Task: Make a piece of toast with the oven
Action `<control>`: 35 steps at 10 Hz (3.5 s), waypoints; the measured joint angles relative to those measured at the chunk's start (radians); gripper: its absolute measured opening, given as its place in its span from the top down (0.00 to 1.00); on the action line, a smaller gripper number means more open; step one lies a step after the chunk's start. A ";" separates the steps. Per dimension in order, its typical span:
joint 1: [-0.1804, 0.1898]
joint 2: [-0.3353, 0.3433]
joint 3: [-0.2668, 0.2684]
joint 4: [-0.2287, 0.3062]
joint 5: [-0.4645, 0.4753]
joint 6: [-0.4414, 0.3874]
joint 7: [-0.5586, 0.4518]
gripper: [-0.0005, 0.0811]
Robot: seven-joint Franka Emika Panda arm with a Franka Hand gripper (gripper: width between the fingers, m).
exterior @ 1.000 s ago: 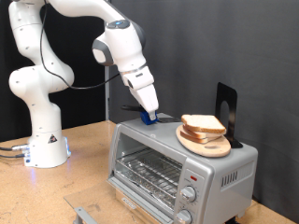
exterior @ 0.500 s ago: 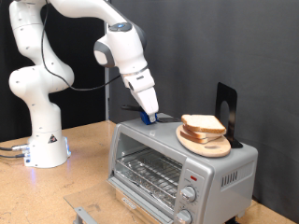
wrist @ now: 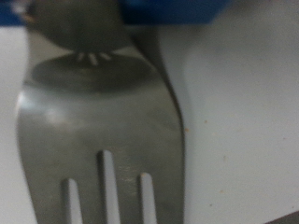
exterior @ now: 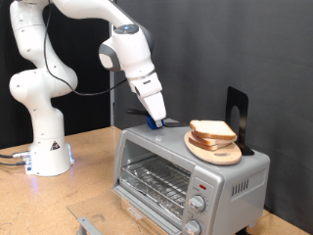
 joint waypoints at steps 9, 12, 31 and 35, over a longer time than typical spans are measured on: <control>0.013 -0.012 0.017 0.000 0.028 -0.005 0.034 0.40; 0.011 -0.019 0.027 -0.001 0.016 -0.009 0.070 0.40; -0.066 -0.008 0.007 0.037 0.024 -0.039 -0.010 0.00; -0.081 -0.013 0.013 0.012 -0.003 -0.027 0.010 0.00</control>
